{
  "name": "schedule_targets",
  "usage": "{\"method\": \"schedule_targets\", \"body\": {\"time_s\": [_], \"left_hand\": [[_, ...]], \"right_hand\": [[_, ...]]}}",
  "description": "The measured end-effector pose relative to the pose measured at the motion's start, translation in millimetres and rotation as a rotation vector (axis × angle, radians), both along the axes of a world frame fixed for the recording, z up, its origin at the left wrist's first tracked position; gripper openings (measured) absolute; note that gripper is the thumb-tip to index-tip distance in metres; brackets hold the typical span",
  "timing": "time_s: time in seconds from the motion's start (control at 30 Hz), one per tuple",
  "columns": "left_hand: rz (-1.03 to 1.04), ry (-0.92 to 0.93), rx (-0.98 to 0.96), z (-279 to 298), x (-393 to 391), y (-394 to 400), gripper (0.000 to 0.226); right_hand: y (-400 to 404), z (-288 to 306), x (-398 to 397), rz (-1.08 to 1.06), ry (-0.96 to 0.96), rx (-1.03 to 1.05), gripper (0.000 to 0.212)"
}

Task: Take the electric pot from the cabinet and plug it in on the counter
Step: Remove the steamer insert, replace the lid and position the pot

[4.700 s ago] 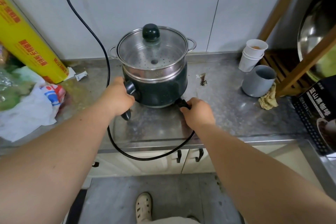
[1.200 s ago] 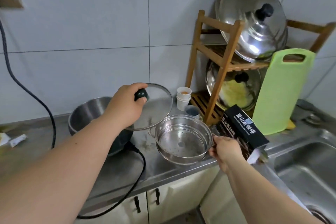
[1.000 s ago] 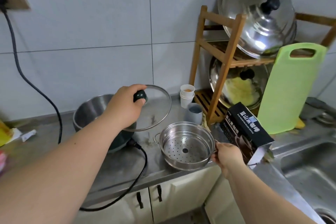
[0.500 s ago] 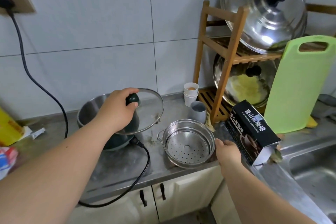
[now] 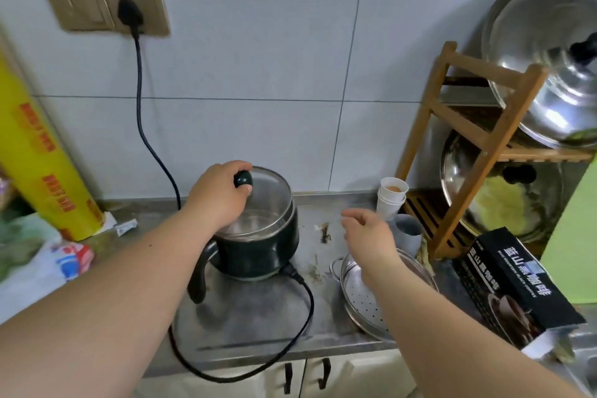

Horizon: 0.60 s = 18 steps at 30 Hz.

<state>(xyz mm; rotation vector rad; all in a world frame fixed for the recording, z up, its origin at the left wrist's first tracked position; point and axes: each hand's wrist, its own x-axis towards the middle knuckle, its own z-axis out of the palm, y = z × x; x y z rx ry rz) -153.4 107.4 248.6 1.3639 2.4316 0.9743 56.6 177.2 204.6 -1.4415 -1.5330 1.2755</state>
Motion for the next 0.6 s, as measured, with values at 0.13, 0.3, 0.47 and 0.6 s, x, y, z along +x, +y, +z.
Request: {"method": "schedule_targets", "body": {"time_s": [0.13, 0.3, 0.47, 0.6], "left_hand": [[-0.028, -0.005, -0.049, -13, -16, 7, 0.042], [-0.083, 0.004, -0.097, -26, -26, 18, 0.043], [-0.127, 0.023, -0.102, -32, -27, 27, 0.042], [-0.154, 0.023, -0.110, -36, -26, 30, 0.043]], "right_hand": [[1, -7, -22, -0.019, 0.022, -0.033, 0.020], [4, -15, -30, -0.083, 0.002, -0.046, 0.021], [5, -20, -37, -0.124, 0.022, -0.050, 0.020], [5, -23, -47, -0.112, 0.035, -0.058, 0.024]]}}
